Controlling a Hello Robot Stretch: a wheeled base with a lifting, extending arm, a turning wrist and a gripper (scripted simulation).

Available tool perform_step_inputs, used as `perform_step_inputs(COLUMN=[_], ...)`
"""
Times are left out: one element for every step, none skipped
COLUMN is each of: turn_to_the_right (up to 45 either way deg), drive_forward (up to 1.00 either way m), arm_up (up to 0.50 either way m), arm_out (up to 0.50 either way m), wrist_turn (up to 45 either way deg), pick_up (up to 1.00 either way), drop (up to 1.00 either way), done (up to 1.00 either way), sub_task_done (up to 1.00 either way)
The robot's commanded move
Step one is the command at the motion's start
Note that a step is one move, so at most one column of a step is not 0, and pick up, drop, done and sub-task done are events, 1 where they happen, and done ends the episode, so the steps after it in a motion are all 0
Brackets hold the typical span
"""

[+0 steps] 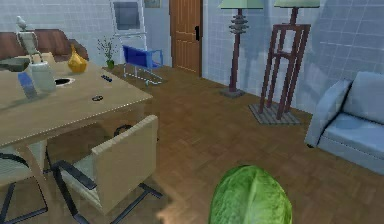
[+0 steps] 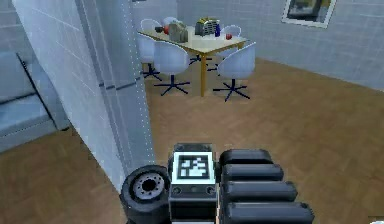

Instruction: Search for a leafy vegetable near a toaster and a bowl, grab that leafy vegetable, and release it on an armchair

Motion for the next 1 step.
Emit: perform_step_inputs(turn_to_the_right=[3.0], drive_forward=[0.0], arm_up=[0.0], arm_out=[0.0], wrist_turn=[0.0], pick_up=[0.0], drop=[0.0], done=[0.0], sub_task_done=[0.0])
